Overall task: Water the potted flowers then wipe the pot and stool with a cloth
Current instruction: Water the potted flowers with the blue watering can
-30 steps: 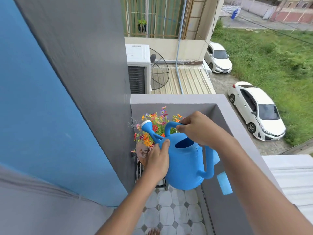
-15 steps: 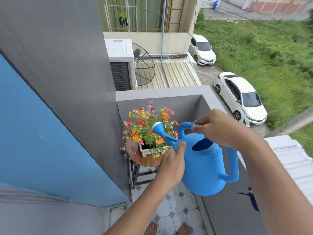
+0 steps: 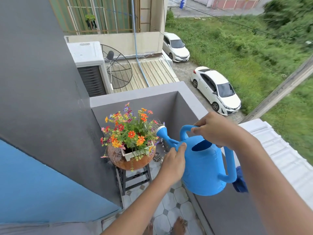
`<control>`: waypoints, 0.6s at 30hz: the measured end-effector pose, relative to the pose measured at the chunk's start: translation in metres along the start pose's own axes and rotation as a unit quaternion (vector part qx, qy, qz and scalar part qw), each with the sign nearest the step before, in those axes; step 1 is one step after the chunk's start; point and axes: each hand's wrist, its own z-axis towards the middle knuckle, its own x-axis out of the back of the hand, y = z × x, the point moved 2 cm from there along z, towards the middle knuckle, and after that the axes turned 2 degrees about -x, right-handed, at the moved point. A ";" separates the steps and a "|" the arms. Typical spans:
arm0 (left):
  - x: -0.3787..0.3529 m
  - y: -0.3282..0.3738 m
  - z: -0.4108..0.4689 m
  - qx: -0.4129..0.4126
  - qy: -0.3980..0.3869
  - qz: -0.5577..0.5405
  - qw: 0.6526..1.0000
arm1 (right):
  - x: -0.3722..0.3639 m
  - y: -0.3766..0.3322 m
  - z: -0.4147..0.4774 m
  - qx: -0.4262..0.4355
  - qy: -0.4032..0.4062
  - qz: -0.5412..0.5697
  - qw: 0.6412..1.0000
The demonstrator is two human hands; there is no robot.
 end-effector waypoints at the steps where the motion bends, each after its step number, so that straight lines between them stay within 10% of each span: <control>1: -0.002 -0.001 0.001 0.002 -0.002 0.000 1.000 | 0.000 0.002 0.001 -0.004 0.001 0.002 1.000; 18: 0.057 -0.012 -0.001 -0.018 0.076 -0.032 0.996 | -0.021 -0.052 0.019 0.069 -0.033 0.013 0.997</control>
